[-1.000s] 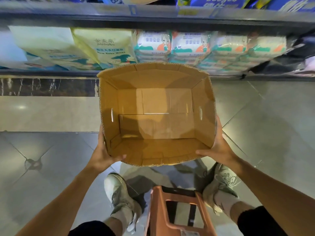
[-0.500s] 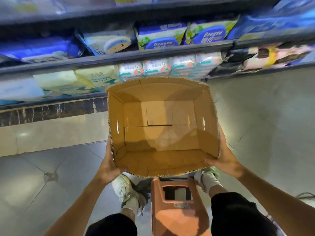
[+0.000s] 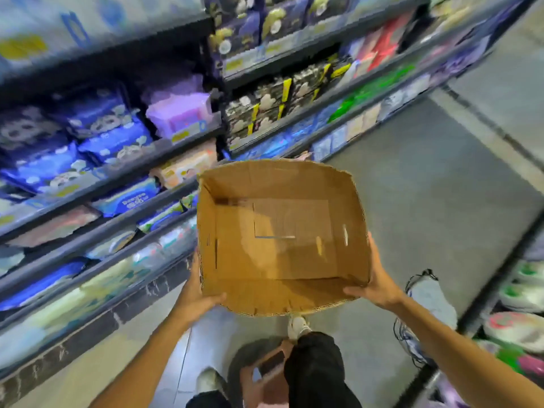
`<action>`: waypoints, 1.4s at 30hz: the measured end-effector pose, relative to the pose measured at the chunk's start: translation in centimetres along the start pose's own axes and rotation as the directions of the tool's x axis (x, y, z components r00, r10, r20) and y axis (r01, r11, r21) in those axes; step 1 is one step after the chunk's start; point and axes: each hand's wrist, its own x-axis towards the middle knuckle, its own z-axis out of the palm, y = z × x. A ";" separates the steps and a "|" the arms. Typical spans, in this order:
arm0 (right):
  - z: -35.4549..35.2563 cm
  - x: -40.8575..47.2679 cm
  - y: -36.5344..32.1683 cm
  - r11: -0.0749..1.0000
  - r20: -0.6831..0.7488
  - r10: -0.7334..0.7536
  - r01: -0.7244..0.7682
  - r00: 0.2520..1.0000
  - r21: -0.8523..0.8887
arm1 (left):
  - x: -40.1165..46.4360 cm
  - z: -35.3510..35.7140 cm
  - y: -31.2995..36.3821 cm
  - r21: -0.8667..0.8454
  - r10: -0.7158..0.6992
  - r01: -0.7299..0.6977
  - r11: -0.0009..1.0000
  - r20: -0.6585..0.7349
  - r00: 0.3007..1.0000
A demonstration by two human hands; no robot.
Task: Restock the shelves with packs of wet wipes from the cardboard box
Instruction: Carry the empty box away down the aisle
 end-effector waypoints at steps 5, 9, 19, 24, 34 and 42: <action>-5.8 -7.3 -3.8 0.993 -0.264 0.011 0.021 0.965 0.118 | 2.6 2.8 10.7 0.254 0.174 -0.197 0.947 0.110 0.979; -8.7 -13.2 -5.8 0.984 -0.438 0.015 0.065 0.899 0.167 | 4.2 5.4 17.3 0.337 0.274 -0.338 0.879 0.223 0.935; -19.3 -20.3 -5.4 0.941 -0.655 -0.014 0.232 0.755 0.247 | 9.3 17.9 31.3 0.323 0.414 -0.592 0.738 0.476 0.776; -27.7 -19.0 -1.9 0.931 -0.708 -0.025 0.275 0.706 0.242 | 13.8 27.5 37.9 0.322 0.442 -0.650 0.688 0.525 0.728; -45.8 -16.9 0.9 0.977 -0.800 0.065 0.125 0.596 0.173 | 25.0 43.4 48.4 0.310 0.449 -0.711 0.631 0.601 0.661; -56.2 -10.8 2.1 0.990 -0.836 0.070 0.065 0.544 0.125 | 36.4 51.9 55.1 0.238 0.436 -0.743 0.625 0.683 0.585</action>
